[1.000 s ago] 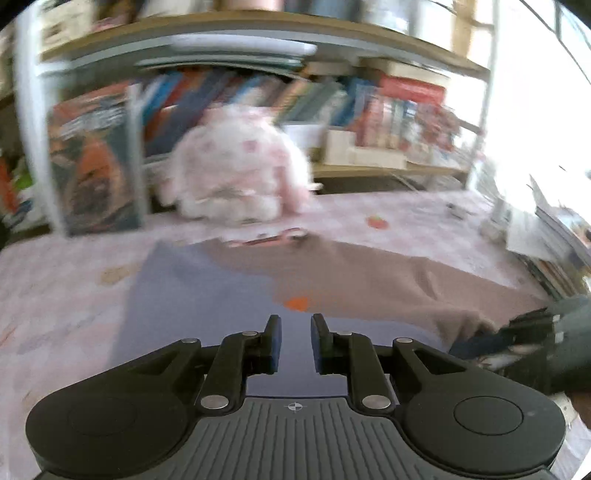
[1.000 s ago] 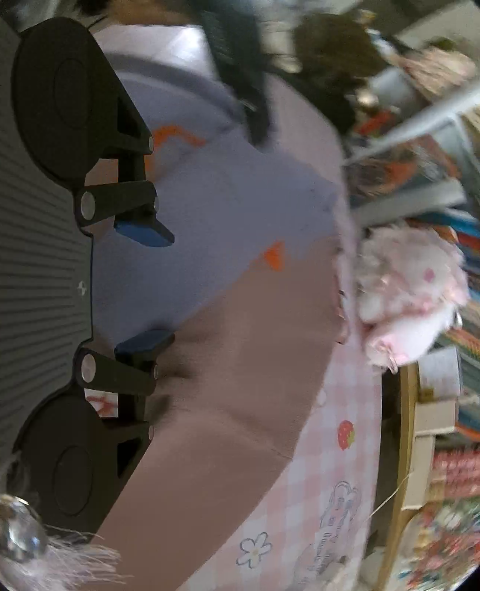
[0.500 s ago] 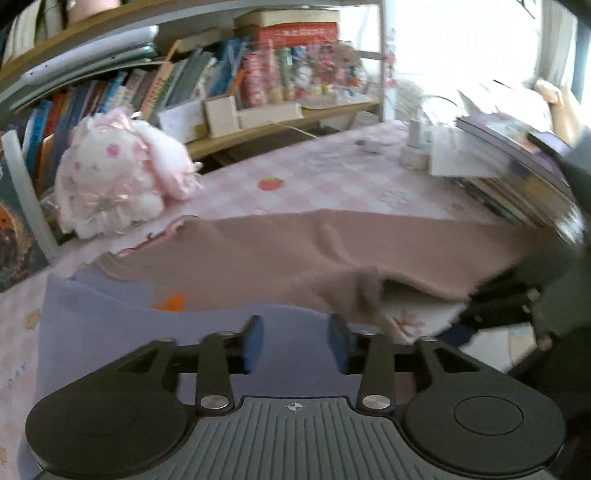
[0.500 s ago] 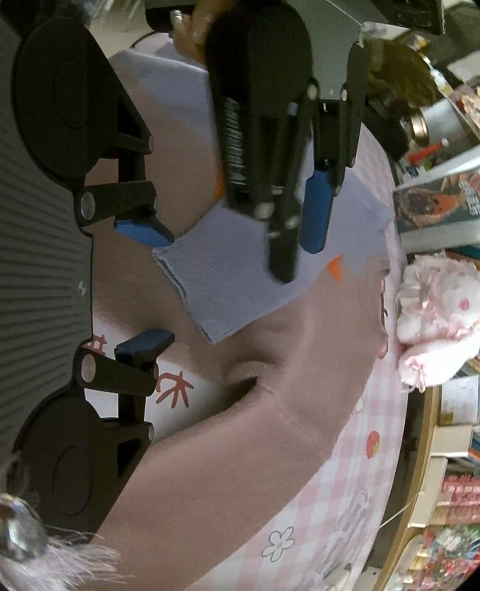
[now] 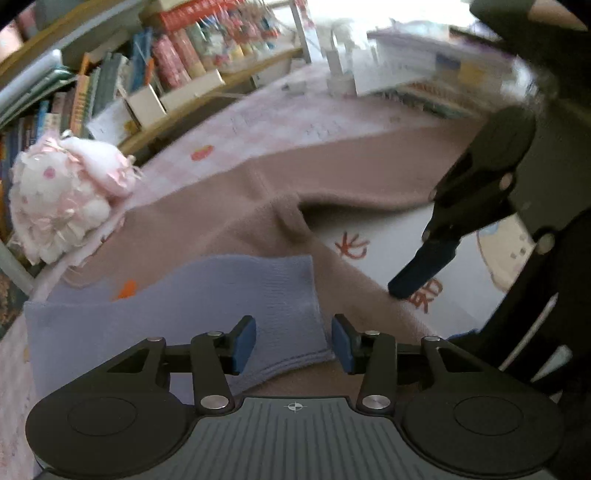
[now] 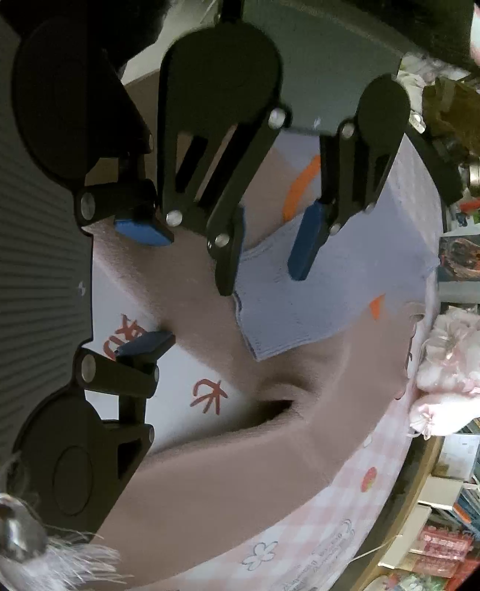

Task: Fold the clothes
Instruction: 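Grasp the lavender sleeve with the left gripper and pull it out flat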

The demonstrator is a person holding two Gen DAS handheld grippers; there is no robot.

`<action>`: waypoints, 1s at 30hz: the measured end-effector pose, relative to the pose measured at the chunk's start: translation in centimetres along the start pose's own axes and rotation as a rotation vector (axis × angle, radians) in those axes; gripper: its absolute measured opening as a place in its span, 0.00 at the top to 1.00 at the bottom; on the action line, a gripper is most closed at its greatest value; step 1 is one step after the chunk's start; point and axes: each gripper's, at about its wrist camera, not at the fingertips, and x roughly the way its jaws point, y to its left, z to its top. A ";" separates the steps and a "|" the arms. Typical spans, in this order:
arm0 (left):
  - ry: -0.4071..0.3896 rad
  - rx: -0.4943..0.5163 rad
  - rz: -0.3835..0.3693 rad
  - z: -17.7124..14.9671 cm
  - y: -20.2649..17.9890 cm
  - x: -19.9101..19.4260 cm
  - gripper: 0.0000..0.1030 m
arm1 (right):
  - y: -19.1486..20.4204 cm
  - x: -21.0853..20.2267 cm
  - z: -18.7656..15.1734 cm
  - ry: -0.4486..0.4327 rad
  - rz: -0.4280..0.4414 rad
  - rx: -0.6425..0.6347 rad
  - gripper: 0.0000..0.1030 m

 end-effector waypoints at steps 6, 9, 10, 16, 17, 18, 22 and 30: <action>-0.018 0.003 0.044 0.1 -0.7 0.6 0.91 | 0.0 0.0 -0.2 -0.002 0.001 0.002 0.50; -0.036 -0.032 0.082 -0.3 0.2 0.3 0.95 | 0.1 0.0 -0.1 -0.003 -0.002 0.010 0.50; -0.048 -0.082 0.089 -0.5 1.2 -0.1 0.95 | 0.1 0.0 -0.1 -0.003 -0.004 0.013 0.50; -0.167 -0.484 0.245 -4.6 12.6 -5.3 0.96 | 0.5 0.2 0.0 -0.004 -0.032 0.045 0.48; -0.195 -0.552 0.278 -6.0 14.9 -6.5 0.97 | 0.7 0.3 0.0 -0.003 -0.042 0.050 0.47; -0.220 -0.613 0.300 -7.5 17.2 -7.8 0.97 | 0.9 0.5 0.1 -0.002 -0.052 0.056 0.45; -0.302 -0.808 0.412 -13.5 25.0 -12.7 0.97 | 2.0 1.0 0.1 -0.005 -0.116 0.074 0.40; -0.279 -0.910 0.634 -22.8 33.9 -16.4 0.97 | 3.6 1.8 0.6 -0.038 -0.257 0.229 0.44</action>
